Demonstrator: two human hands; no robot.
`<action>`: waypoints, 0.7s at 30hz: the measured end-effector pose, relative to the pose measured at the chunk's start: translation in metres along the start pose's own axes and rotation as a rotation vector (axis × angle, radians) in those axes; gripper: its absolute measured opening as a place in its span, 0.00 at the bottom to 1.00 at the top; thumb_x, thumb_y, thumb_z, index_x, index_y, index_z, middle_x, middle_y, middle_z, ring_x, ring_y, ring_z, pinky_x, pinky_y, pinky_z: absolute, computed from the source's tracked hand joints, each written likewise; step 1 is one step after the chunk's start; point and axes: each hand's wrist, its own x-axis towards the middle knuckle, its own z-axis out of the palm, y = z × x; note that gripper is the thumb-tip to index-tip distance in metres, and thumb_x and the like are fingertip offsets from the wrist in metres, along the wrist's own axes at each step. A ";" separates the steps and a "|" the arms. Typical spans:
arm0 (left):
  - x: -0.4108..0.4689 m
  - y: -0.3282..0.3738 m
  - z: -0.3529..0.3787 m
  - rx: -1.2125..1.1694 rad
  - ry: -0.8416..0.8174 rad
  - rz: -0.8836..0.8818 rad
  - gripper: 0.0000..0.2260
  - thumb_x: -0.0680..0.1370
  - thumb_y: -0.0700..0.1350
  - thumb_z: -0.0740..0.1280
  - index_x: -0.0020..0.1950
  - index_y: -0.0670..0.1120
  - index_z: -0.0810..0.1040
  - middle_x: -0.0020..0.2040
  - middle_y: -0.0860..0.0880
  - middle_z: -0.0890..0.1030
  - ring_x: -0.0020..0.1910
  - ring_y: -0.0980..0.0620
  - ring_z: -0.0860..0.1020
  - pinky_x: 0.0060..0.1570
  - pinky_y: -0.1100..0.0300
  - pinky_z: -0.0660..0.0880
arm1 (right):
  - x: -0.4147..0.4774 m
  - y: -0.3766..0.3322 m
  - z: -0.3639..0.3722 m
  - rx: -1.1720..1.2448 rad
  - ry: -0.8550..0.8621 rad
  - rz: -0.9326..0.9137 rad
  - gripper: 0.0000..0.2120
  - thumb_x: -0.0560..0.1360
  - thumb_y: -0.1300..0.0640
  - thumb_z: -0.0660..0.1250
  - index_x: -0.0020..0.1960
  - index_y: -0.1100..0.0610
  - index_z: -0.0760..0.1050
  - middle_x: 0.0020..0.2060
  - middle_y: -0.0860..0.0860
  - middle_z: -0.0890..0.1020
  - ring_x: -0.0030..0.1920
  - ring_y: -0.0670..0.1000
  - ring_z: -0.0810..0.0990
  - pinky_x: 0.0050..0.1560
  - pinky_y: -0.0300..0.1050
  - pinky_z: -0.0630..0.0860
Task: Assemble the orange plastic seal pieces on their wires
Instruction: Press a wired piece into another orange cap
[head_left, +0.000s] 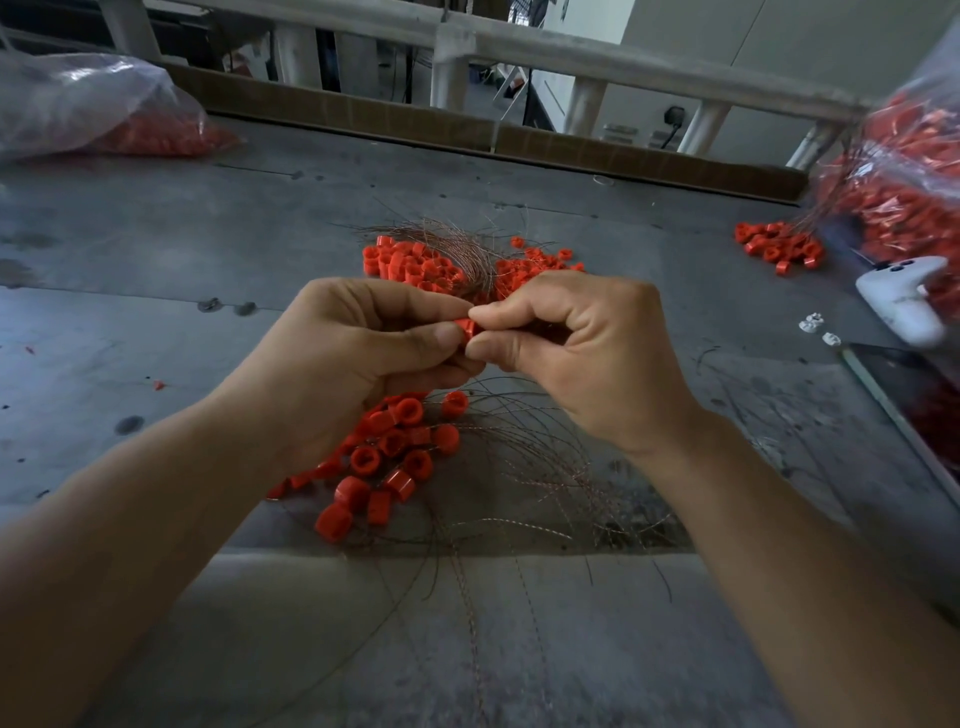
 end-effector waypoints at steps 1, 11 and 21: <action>0.000 0.000 0.000 0.006 -0.014 -0.008 0.09 0.62 0.39 0.67 0.37 0.46 0.85 0.35 0.45 0.84 0.35 0.52 0.83 0.34 0.67 0.77 | 0.000 0.001 -0.001 0.010 -0.006 -0.004 0.10 0.65 0.61 0.73 0.44 0.64 0.81 0.37 0.46 0.78 0.36 0.42 0.79 0.41 0.30 0.75; 0.000 0.001 -0.002 -0.025 -0.056 -0.028 0.10 0.61 0.39 0.67 0.39 0.44 0.84 0.36 0.45 0.84 0.35 0.52 0.83 0.33 0.67 0.77 | 0.002 0.005 -0.002 0.173 -0.053 0.016 0.13 0.64 0.61 0.73 0.48 0.58 0.77 0.36 0.42 0.78 0.37 0.38 0.78 0.40 0.32 0.74; -0.001 0.002 -0.005 -0.037 -0.153 -0.064 0.17 0.61 0.39 0.68 0.50 0.43 0.81 0.40 0.41 0.83 0.36 0.50 0.83 0.33 0.64 0.79 | 0.004 0.001 -0.005 0.138 -0.270 0.095 0.13 0.67 0.54 0.69 0.52 0.49 0.75 0.38 0.44 0.75 0.41 0.42 0.75 0.44 0.35 0.72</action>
